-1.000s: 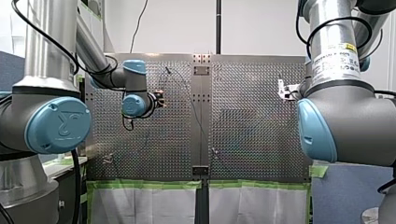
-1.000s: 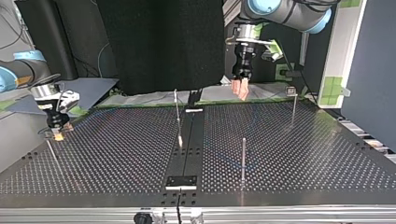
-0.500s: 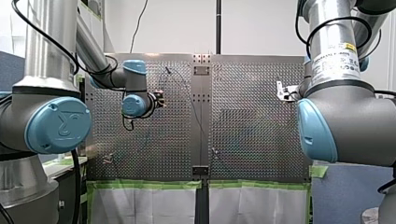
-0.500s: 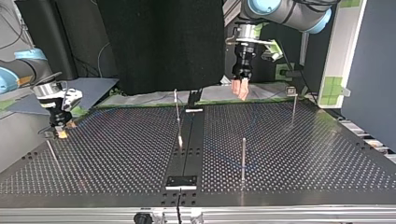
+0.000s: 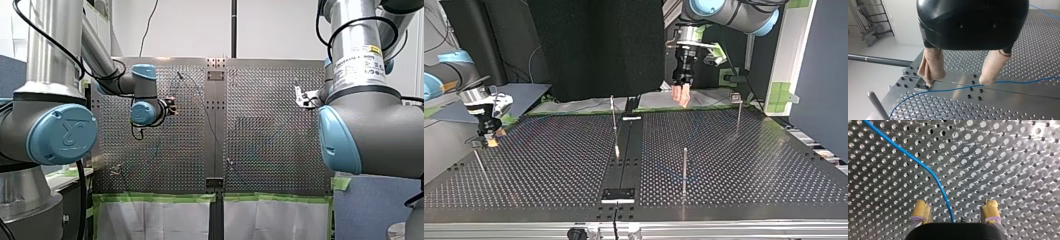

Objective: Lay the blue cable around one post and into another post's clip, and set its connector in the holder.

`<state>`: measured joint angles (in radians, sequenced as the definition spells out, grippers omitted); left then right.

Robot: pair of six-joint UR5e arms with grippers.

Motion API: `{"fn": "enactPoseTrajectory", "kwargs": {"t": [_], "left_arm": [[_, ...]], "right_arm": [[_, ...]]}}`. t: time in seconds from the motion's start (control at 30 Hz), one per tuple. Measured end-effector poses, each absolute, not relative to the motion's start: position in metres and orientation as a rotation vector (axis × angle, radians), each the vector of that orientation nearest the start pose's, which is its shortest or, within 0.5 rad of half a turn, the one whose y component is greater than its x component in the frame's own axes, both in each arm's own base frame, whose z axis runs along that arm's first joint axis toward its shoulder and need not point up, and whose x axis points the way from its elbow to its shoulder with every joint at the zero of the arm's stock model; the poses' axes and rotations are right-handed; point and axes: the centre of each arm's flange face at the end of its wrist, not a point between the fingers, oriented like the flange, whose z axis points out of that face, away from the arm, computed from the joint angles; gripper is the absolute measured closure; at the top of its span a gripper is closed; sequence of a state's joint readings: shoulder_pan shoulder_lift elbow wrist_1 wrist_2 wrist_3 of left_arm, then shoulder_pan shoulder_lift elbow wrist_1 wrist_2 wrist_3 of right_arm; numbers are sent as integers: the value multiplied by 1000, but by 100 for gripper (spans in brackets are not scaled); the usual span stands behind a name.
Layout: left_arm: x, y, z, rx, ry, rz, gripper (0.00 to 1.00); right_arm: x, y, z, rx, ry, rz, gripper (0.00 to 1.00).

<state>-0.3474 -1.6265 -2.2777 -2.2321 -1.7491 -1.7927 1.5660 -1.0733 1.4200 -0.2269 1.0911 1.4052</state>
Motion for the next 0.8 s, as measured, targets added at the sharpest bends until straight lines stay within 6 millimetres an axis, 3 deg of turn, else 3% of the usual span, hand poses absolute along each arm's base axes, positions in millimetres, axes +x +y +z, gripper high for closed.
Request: {"fn": "enactPoseTrajectory", "kwargs": {"t": [0.8], "left_arm": [[355, -251, 232, -61, 1434, -359, 0]], "right_arm": [[178, -629, 295, 1694, -894, 1377, 1]]}}
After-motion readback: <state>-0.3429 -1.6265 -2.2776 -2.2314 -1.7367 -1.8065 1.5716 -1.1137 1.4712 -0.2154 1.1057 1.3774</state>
